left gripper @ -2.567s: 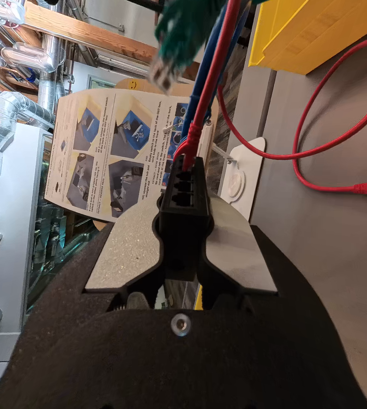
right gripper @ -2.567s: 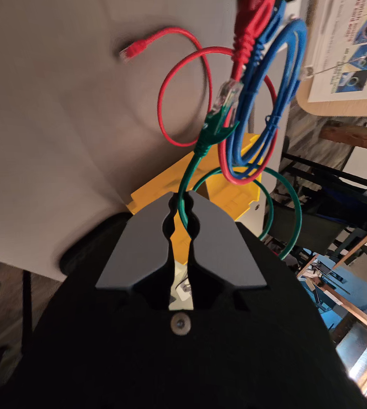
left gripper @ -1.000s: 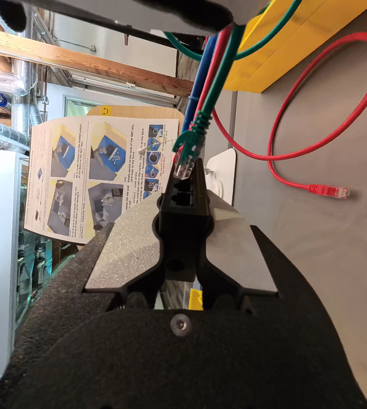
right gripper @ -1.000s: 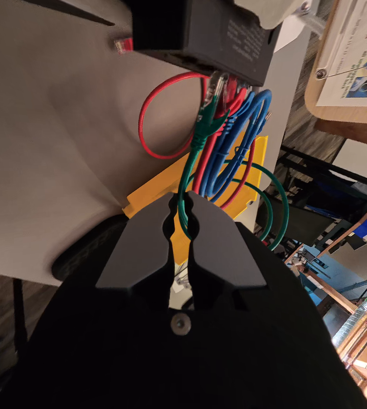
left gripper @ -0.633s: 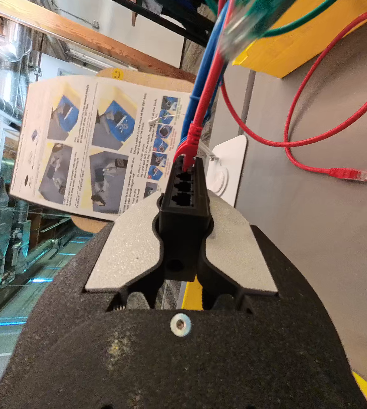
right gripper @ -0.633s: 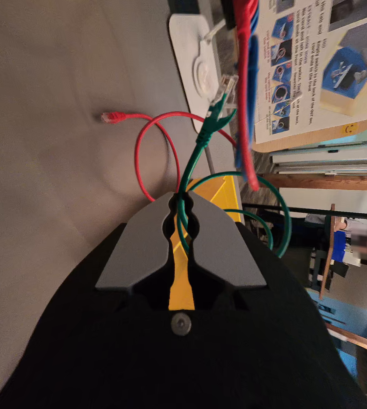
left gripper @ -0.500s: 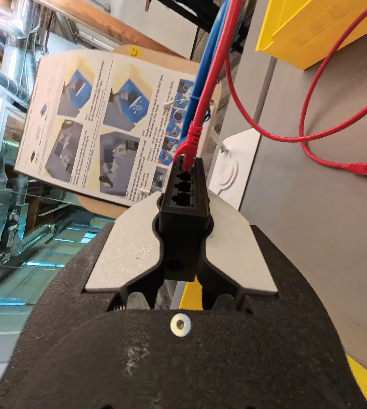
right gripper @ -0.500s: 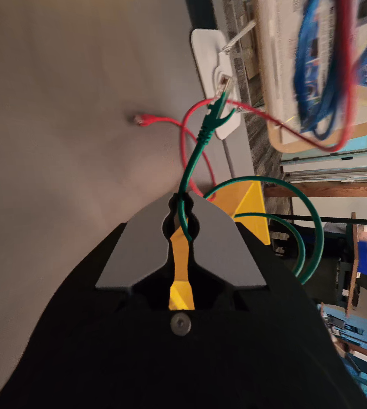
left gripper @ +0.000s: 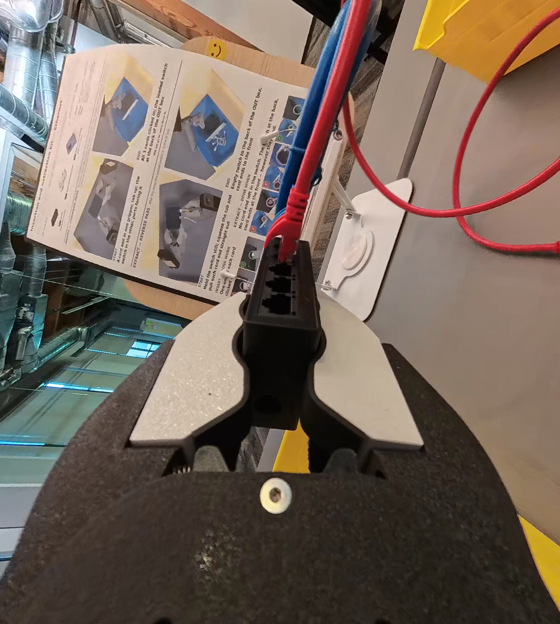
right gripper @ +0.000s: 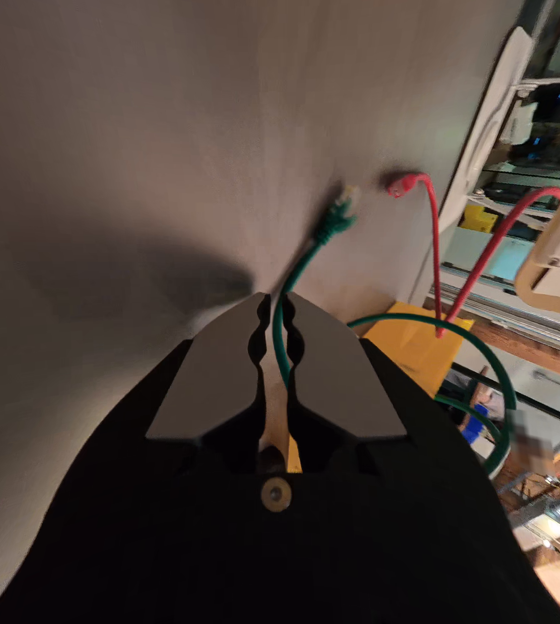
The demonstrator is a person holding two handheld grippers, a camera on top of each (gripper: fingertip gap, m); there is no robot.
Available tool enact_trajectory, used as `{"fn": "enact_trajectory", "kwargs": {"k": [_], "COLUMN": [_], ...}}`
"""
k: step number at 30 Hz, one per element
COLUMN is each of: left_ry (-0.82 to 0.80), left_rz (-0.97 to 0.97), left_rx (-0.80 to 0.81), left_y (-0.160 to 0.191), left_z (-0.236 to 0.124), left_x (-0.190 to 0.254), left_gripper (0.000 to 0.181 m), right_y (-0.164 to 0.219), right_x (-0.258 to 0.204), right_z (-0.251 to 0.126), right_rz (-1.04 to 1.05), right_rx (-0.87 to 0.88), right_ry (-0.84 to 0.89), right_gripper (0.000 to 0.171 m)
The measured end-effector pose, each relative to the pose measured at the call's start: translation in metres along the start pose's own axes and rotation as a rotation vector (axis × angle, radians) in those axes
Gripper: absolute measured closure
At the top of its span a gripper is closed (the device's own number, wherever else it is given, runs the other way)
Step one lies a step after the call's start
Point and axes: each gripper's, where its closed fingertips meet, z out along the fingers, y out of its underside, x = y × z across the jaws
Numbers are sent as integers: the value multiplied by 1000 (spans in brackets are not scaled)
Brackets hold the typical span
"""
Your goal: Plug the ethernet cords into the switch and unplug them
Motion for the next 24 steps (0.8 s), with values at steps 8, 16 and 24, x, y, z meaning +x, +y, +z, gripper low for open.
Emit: {"fn": "enact_trajectory", "kwargs": {"k": [8, 16, 24], "left_ry": [-6, -12, -15], "left_rz": [-3, -1, -6], "left_rx": [1, 0, 32], "left_y": [-1, -3, -12], "left_z": [-1, 0, -5], "left_x": [-2, -1, -3], "left_gripper": [151, 151, 151], "right_y": [-5, 27, 67], "right_x": [-1, 83, 69], "right_z": [1, 1, 57], "right_rz": [275, 1177, 1426], "right_rx": [99, 286, 45], "right_ry": [-219, -276, -169], "right_gripper": [153, 138, 138]}}
